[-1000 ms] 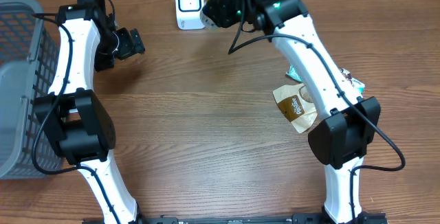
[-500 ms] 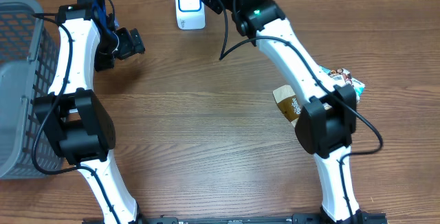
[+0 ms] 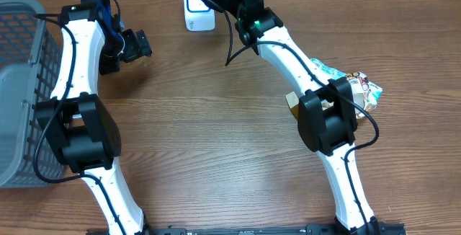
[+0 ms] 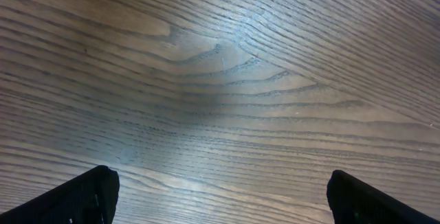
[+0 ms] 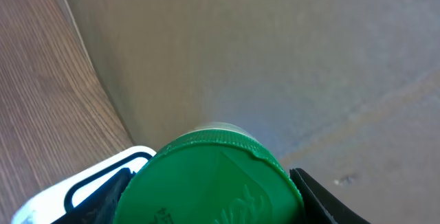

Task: Scan the item barcode
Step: 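Hold the jar's side against the scanner face with the right gripper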

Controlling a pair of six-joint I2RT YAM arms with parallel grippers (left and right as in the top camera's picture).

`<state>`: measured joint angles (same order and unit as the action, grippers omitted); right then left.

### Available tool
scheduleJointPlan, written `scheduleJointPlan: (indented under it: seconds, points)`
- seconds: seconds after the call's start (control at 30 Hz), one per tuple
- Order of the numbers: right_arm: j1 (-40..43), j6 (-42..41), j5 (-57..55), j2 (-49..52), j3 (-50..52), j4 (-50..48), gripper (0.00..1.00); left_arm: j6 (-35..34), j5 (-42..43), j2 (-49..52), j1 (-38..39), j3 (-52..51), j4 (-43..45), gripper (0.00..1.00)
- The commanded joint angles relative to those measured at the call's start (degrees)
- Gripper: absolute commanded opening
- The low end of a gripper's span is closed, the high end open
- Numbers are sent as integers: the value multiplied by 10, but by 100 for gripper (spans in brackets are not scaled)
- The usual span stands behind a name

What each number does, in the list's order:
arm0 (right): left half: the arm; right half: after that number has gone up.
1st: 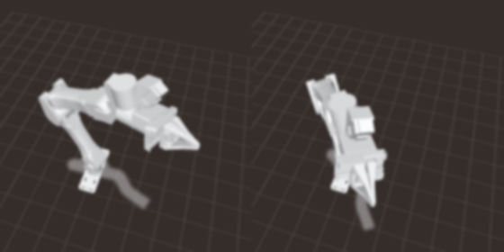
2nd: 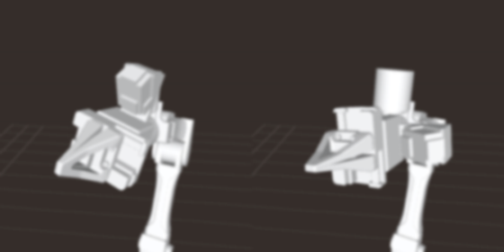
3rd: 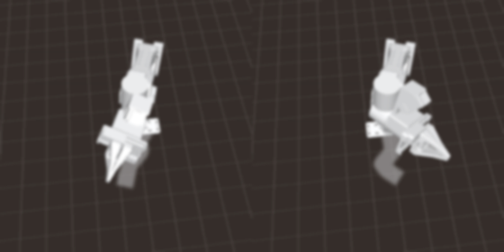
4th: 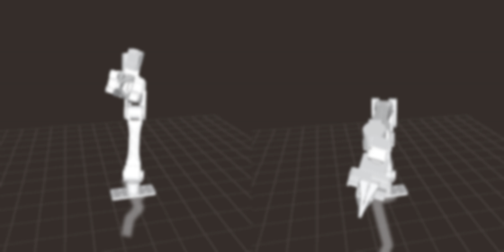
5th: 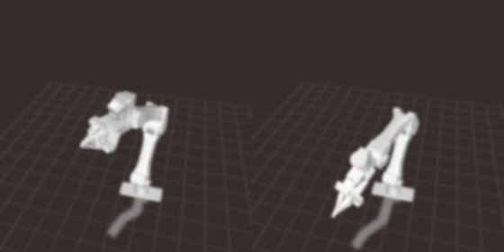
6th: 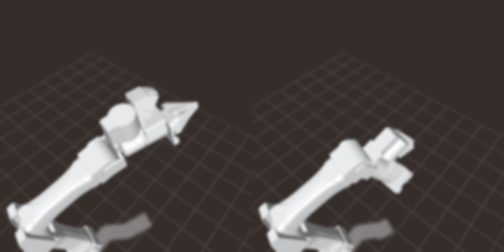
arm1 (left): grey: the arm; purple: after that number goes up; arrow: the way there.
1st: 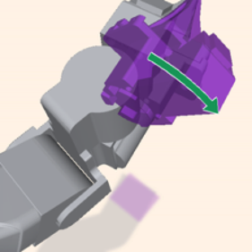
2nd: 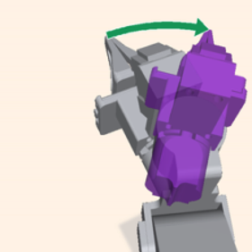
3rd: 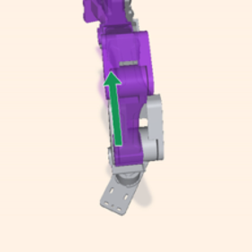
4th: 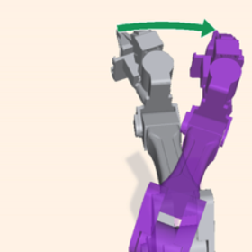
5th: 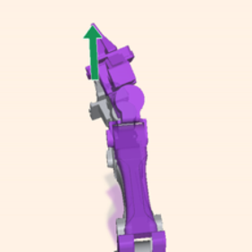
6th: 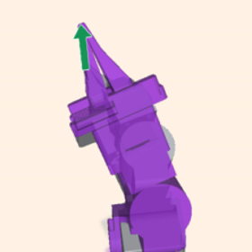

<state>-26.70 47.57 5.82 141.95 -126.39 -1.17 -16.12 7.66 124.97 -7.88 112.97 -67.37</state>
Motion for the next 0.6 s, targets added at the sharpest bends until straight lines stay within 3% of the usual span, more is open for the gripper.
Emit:
scheduleJointPlan:
  seconds: [0.0,0.37,0.57]
  points:
    - [0,63,7,21,-3,-19,30,-4,-6,6,4,8,2,100]
    - [0,203,6,40,-3,-26,30,-4,-6,6,4,8,2,99]
    - [0,205,7,40,-3,-35,31,-4,-6,6,4,8,2,100]
